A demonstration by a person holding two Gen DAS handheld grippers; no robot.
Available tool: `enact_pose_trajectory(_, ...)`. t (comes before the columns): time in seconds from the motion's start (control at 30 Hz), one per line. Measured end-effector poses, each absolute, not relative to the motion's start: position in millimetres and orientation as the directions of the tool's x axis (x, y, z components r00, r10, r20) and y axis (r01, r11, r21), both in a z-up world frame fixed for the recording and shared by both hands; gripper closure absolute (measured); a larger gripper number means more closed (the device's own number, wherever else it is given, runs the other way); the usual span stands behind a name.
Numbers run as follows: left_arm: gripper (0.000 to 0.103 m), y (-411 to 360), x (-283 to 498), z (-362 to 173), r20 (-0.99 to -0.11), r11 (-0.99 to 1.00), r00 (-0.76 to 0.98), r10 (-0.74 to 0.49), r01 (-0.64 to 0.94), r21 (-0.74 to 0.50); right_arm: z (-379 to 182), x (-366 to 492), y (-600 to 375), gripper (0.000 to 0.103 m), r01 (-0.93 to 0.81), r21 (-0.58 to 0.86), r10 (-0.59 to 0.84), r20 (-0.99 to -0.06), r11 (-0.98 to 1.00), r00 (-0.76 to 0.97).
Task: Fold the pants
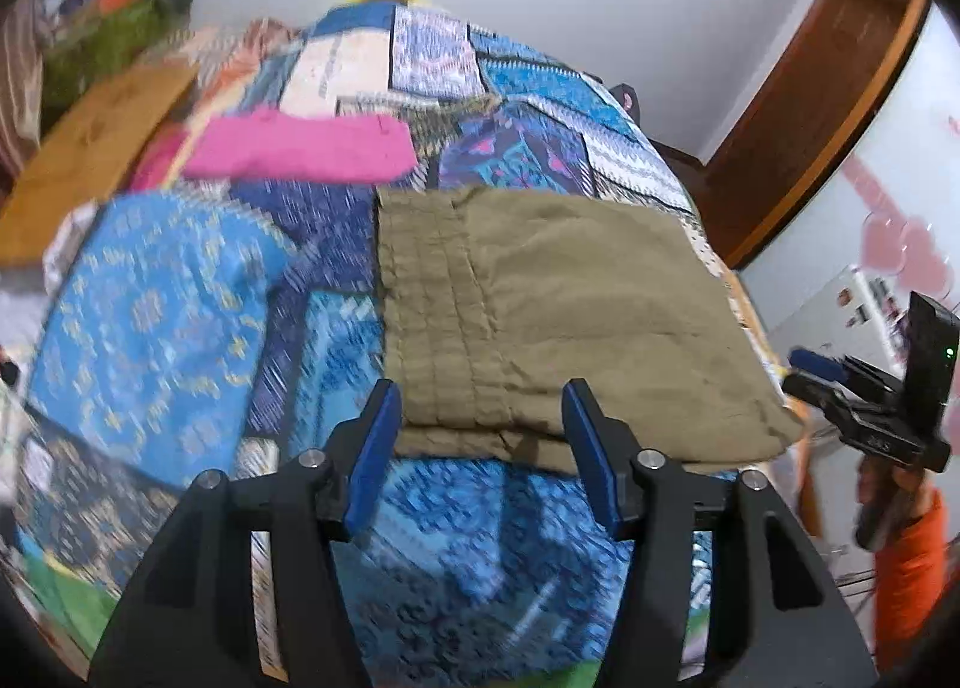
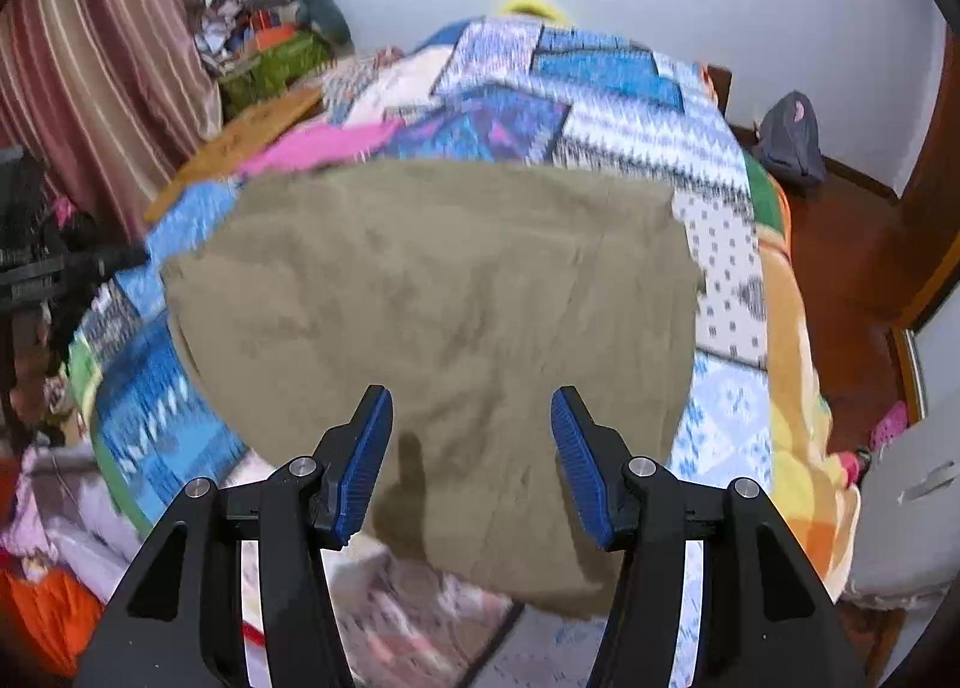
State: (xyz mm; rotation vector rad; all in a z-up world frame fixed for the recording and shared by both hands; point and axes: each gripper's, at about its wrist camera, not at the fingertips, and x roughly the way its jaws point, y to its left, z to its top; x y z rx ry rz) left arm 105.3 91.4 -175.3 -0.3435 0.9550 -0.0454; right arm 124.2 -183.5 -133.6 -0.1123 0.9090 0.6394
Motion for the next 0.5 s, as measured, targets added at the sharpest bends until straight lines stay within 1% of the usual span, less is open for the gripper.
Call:
enact_pose_trajectory(0.07, 0.042, 90, 104, -185, -0.802, 0.928, 0.552, -0.228, -0.125, -0.350, -128, 125, -173, 0.052, -0.576, 0.182, 0.498, -0.738, 0.797, 0.456)
enact_pose_trajectory(0.17, 0.042, 85, 103, -200, -0.816, 0.904, 0.506, -0.279, -0.147, -0.401, -128, 126, -153, 0.052, -0.600, 0.190, 0.526, -0.719, 0.777, 0.454)
enact_pose_trajectory(0.23, 0.041, 82, 102, -212, -0.814, 0.875, 0.472, -0.337, -0.163, -0.457, -133, 126, -139, 0.052, -0.614, 0.185, 0.531, -0.720, 0.767, 0.447)
enact_pose_trajectory(0.3, 0.036, 80, 101, -215, -0.806, 0.860, 0.478, -0.348, -0.179, -0.477, -143, 126, -127, 0.052, -0.628, 0.169, 0.521, -0.737, 0.760, 0.432)
enact_pose_trajectory(0.43, 0.016, 81, 110, -217, -0.761, 0.797, 0.484, -0.432, -0.190, -0.573, -164, 128, -115, 0.052, -0.647, 0.151, 0.493, -0.779, 0.747, 0.387)
enact_pose_trajectory(0.5, 0.015, 81, 117, -220, -0.752, 0.783, 0.484, -0.448, -0.195, -0.591, -168, 126, -117, 0.051, -0.650, 0.157, 0.503, -0.772, 0.744, 0.390)
